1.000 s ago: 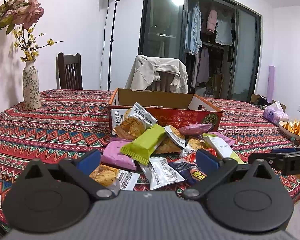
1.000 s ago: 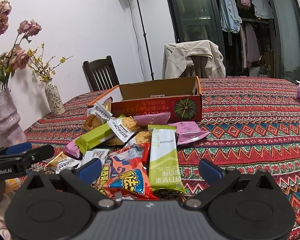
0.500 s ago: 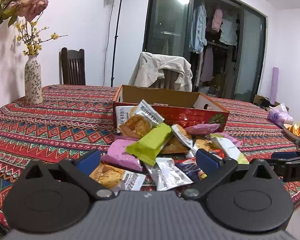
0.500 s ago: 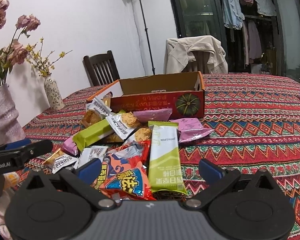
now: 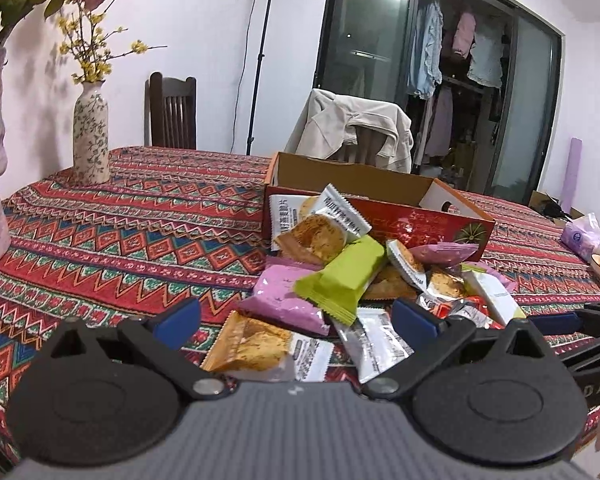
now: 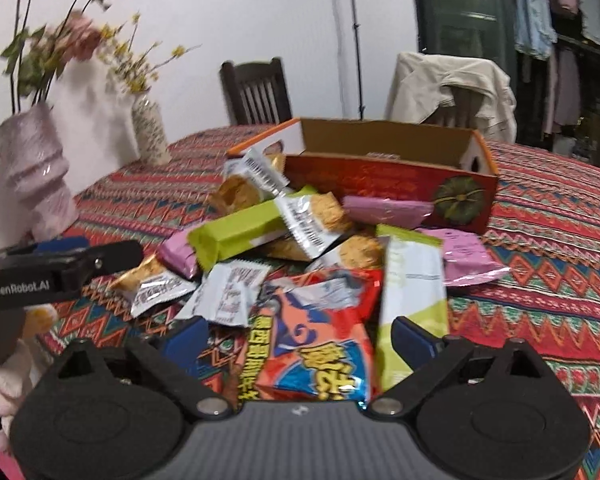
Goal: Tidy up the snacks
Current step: 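Grasp the tan cookie packet with the left tool while the right tool grasps the orange-blue chip bag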
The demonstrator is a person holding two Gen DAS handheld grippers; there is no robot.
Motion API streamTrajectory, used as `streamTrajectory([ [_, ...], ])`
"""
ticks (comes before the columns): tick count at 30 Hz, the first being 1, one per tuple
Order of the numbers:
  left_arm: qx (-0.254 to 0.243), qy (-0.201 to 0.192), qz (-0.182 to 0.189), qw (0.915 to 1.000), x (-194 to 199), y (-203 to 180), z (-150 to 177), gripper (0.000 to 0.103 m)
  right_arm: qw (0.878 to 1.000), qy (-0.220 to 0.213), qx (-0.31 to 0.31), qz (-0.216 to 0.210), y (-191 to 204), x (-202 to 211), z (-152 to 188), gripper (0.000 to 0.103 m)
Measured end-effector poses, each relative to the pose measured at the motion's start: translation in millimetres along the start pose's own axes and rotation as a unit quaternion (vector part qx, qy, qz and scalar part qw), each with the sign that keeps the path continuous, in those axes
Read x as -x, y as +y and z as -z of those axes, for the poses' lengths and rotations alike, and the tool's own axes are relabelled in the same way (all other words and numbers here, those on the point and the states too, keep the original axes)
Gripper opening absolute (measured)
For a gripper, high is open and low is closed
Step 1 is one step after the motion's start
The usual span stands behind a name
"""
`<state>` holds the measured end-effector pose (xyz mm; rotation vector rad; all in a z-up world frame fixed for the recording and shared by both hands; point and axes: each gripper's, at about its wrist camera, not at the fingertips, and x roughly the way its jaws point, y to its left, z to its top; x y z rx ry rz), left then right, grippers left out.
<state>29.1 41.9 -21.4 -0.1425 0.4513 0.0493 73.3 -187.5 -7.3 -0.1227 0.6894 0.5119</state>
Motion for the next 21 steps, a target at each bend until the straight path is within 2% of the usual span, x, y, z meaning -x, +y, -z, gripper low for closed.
streamTrajectory([
  [9, 0.002, 0.015, -0.015, 0.9998, -3.5, 6.2, 2.1, 0.103, 0.998, 0.048, 0.045, 0.018, 14.7, -27.5, -2.7, 0.096],
  [11, -0.002, 0.022, -0.019, 0.9996, -5.6, 6.3, 2.4, 0.103, 0.997, 0.050, 0.055, 0.019, 18.0, -30.6, -1.7, 0.087],
  [12, -0.005, 0.026, -0.022, 0.9994, -7.1, 6.3, 2.3, 0.103, 0.997, 0.057, 0.053, 0.018, 17.7, -33.0, -1.2, 0.074],
  [13, -0.008, 0.029, -0.025, 0.9992, -8.6, 6.4, 2.4, 0.103, 0.997, 0.060, 0.049, 0.018, 15.4, -34.3, -0.6, 0.071],
  [16, -0.020, 0.043, -0.033, 0.9983, -15.5, 6.1, 2.9, 0.103, 0.998, 0.050, 0.044, 0.014, 10.8, -30.1, 0.2, 0.064],
  [21, -0.039, 0.071, -0.028, 0.9964, -30.4, 3.1, 2.8, 0.103, 0.999, 0.015, 0.043, 0.016, 7.9, -16.6, -0.2, 0.062],
])
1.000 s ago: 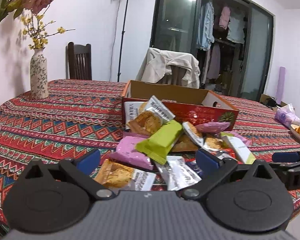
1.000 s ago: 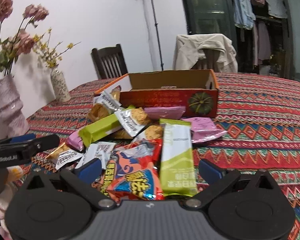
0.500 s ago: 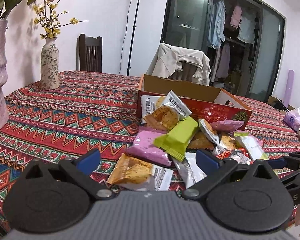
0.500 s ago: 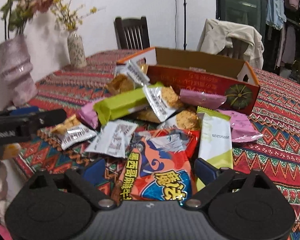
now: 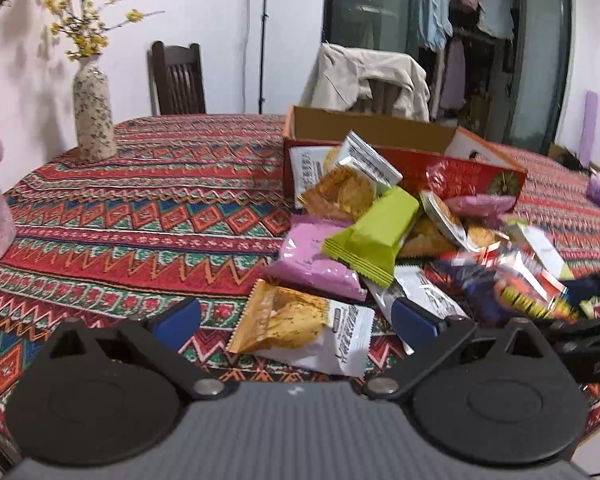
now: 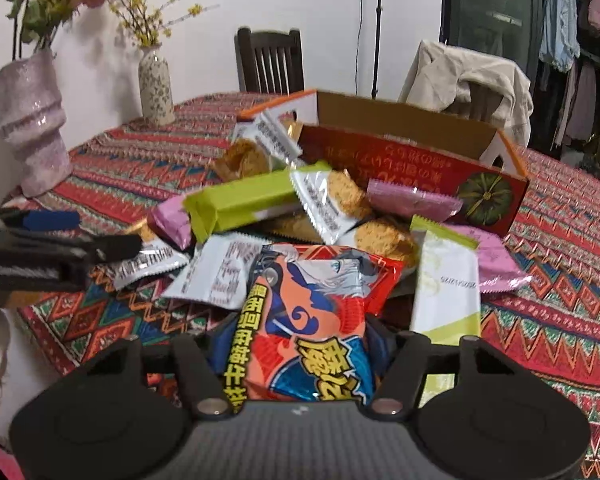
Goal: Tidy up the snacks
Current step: 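Grasp the tan cookie packet with the left tool while the right tool grasps the orange-blue chip bag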
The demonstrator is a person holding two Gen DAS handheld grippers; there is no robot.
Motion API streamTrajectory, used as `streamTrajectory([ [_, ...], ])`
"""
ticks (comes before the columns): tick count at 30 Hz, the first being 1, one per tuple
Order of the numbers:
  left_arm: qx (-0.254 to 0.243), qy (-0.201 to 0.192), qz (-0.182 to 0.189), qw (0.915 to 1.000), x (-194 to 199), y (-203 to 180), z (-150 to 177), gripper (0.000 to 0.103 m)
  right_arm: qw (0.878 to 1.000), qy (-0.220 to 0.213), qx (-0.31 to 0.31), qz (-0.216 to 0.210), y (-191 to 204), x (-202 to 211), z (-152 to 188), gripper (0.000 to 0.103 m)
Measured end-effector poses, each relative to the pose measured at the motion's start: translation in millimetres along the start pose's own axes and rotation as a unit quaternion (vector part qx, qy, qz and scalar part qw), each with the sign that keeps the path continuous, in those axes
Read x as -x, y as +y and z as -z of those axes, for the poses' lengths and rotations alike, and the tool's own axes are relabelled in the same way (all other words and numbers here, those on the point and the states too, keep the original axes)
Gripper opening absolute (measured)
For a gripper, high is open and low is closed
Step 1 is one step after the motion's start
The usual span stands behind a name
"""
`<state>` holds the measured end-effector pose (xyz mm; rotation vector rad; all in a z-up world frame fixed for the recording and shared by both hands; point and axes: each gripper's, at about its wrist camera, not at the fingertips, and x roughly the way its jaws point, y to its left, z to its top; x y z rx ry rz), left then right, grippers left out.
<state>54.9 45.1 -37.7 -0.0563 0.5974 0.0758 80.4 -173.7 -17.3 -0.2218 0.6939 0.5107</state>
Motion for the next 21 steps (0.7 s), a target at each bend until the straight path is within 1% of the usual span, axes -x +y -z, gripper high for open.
streamTrajectory([
  [5, -0.024, 0.022, -0.004, 0.9994, -17.2, -5.4, -4.1, 0.103, 0.999, -0.040, -0.021, 0.008, -12.7, 13.6, -2.8, 0.062],
  [10, -0.043, 0.042, -0.012, 0.9981, -28.9, -10.2, -3.9, 0.103, 0.997, -0.058, -0.044, 0.018, -26.3, 20.3, -4.7, 0.062],
  [12, -0.040, 0.050, -0.008, 0.9979, -31.6, -10.2, -2.5, 0.097, 0.996, -0.064, -0.050, 0.020, -30.2, 22.8, -5.0, 0.062],
  [13, -0.037, 0.056, -0.005, 0.9978, -32.8, -9.6, -1.6, 0.085, 0.996, -0.067, -0.053, 0.021, -32.0, 23.8, -4.8, 0.062],
  [14, -0.032, 0.061, -0.001, 0.9976, -33.7, -8.9, -1.3, 0.083, 0.996, -0.069, -0.056, 0.021, -33.4, 24.6, -5.0, 0.062],
  [15, -0.027, 0.058, 0.000, 0.9980, -32.3, -8.0, -0.6, 0.081, 0.996, -0.071, -0.057, 0.020, -34.8, 25.2, -4.9, 0.062],
  [17, -0.028, 0.053, 0.000, 0.9982, -29.2, -8.7, 1.4, 0.073, 0.995, -0.074, -0.058, 0.020, -37.3, 25.2, -4.4, 0.062],
  [21, -0.025, 0.048, 0.003, 0.9985, -24.2, -8.9, 3.2, 0.072, 0.995, -0.075, -0.063, 0.018, -41.6, 22.4, -5.0, 0.062],
])
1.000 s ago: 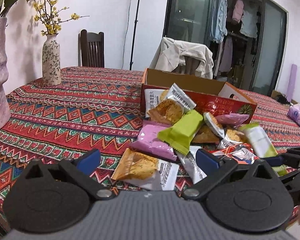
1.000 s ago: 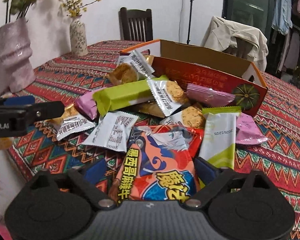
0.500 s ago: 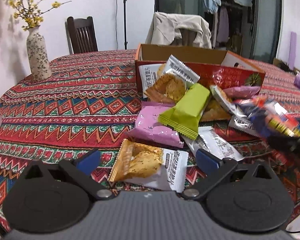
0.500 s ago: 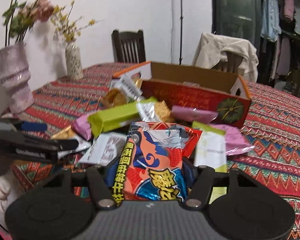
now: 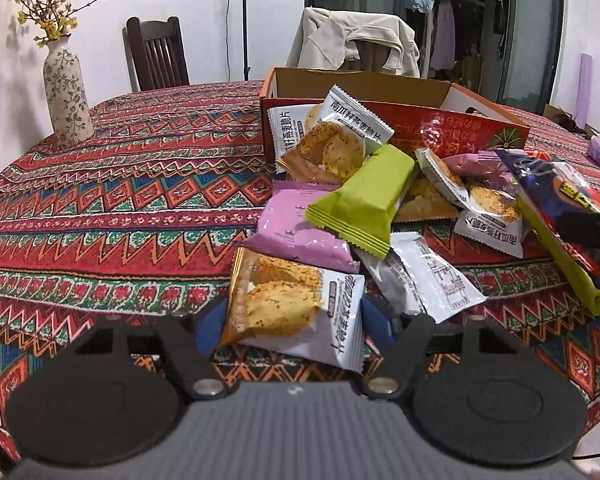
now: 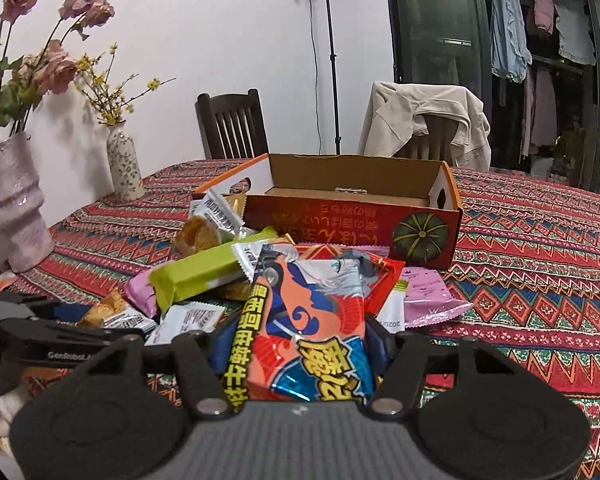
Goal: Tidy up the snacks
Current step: 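Grasp the tan cookie packet with the left tool while the right tool grasps the orange-blue chip bag, then carry both packets into the cardboard box and open both tools to release them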
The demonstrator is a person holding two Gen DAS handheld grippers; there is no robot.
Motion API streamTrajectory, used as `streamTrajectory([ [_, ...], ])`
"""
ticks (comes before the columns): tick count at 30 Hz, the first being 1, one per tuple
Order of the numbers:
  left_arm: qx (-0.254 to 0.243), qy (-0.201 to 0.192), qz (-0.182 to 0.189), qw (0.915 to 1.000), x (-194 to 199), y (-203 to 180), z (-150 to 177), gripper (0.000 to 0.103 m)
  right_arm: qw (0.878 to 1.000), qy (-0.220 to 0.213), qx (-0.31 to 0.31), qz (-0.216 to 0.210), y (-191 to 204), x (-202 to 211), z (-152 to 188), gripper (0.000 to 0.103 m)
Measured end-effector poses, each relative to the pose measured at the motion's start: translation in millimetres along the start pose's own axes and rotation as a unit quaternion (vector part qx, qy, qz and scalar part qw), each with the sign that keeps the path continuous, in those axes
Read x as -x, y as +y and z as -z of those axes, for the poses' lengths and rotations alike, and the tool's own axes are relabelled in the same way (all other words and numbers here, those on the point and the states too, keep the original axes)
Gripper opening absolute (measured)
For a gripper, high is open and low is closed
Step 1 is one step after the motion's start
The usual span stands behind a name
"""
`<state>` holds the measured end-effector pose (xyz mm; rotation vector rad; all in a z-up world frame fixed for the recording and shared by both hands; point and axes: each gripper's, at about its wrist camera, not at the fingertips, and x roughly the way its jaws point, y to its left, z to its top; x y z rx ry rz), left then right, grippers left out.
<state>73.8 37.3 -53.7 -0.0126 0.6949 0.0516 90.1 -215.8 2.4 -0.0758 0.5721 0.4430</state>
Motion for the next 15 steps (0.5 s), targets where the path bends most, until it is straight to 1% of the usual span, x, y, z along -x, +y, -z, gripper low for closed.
streamTrajectory([
  [4, -0.003, -0.017, 0.002, 0.9998, 9.3, -0.8, 1.3, 0.071, 1.000, 0.001, -0.007, 0.002, -4.4, -3.6, -1.2, 0.062],
  [9, 0.007, -0.040, 0.001, 0.9992, 23.4, 2.5, -4.4, 0.071, 1.000, -0.001, -0.012, 0.011, -9.8, -3.8, -2.9, 0.062],
  [12, 0.009, -0.063, 0.003, 0.9980, 35.1, 2.4, -15.0, 0.071, 1.000, -0.004, -0.016, 0.013, -14.3, -3.8, -5.7, 0.062],
  [15, 0.009, -0.088, 0.014, 0.9960, 45.0, -0.2, -32.0, 0.071, 1.000, -0.011, -0.019, 0.014, -19.4, -4.0, -13.3, 0.062],
])
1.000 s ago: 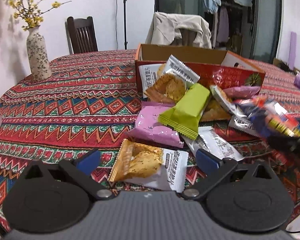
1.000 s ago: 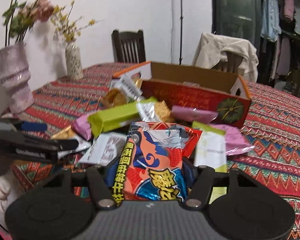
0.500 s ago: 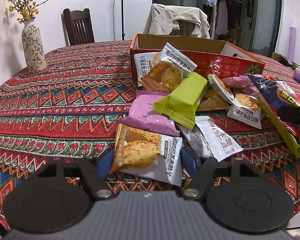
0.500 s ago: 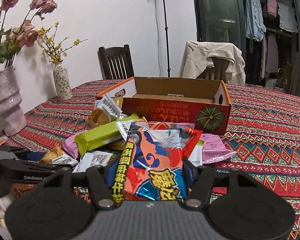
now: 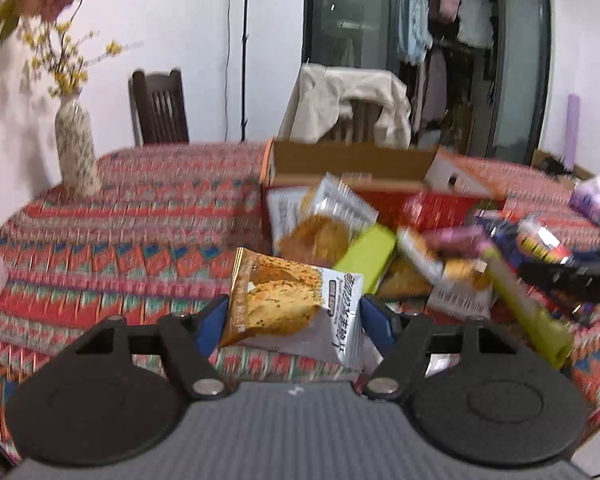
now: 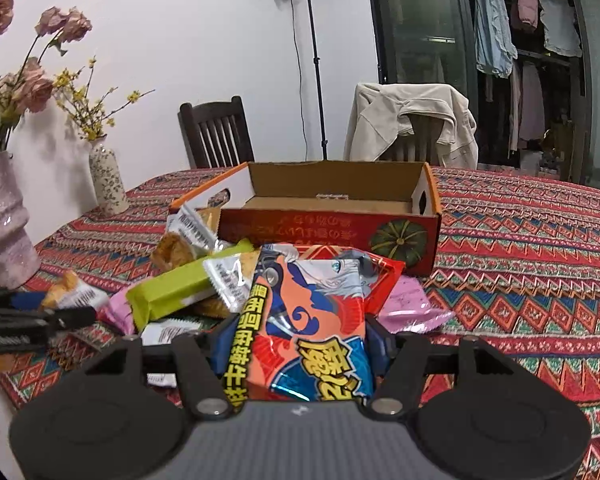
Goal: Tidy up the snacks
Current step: 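Carry both packets into the cardboard box and open both tools to release them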
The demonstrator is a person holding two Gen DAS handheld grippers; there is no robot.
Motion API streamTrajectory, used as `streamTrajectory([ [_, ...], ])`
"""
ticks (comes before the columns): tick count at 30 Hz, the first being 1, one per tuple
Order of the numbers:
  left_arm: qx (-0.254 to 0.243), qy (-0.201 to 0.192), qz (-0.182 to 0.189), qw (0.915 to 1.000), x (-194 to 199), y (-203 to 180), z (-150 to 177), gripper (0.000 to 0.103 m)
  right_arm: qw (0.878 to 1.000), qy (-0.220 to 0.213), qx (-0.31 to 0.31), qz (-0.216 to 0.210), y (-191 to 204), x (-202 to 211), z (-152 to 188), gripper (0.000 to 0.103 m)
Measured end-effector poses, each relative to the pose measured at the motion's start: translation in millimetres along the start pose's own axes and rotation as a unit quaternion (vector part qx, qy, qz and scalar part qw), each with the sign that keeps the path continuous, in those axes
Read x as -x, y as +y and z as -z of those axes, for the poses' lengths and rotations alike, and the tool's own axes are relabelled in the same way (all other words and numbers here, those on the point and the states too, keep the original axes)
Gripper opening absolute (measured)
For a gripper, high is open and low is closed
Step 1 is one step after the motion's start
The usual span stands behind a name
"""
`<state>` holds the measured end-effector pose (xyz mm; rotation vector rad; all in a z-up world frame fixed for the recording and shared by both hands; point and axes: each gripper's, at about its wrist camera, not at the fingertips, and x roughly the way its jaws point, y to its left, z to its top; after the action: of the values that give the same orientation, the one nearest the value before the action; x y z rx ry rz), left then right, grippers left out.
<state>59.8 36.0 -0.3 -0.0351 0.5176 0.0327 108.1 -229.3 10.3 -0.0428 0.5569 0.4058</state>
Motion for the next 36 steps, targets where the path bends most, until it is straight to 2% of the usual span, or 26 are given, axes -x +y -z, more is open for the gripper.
streamTrajectory([
  [4, -0.003, -0.023, 0.013, 0.9997, -4.0, -7.7, -30.1, 0.072, 1.000, -0.014, -0.005, 0.001, -6.3, -2.2, -17.2, 0.062],
  [11, -0.005, -0.038, 0.038, 0.9986, -26.3, -23.7, -79.4, 0.072, 0.999, -0.032, -0.005, 0.004, -16.7, -13.1, -55.3, 0.062],
  [18, 0.020, -0.023, 0.044, 0.9986, -66.3, -31.5, -129.2, 0.072, 0.999, -0.035, -0.011, 0.014, -28.1, -38.3, -97.4, 0.062],
  [28, 0.072, 0.003, 0.008, 0.9974, -148.5, -25.6, -182.2, 0.072, 0.999, -0.009, -0.021, 0.049, -43.9, -112.4, -146.5, 0.062],
  [32, 0.090, 0.006, -0.014, 0.9958, -182.7, -22.2, -190.0, 0.072, 0.998, 0.000, -0.037, 0.049, -53.2, -146.2, -151.9, 0.062],
  [36, 0.101, 0.010, -0.038, 0.9941, -213.6, -19.6, -183.5, 0.072, 0.997, 0.008, -0.055, 0.050, -66.1, -174.1, -144.9, 0.062],
])
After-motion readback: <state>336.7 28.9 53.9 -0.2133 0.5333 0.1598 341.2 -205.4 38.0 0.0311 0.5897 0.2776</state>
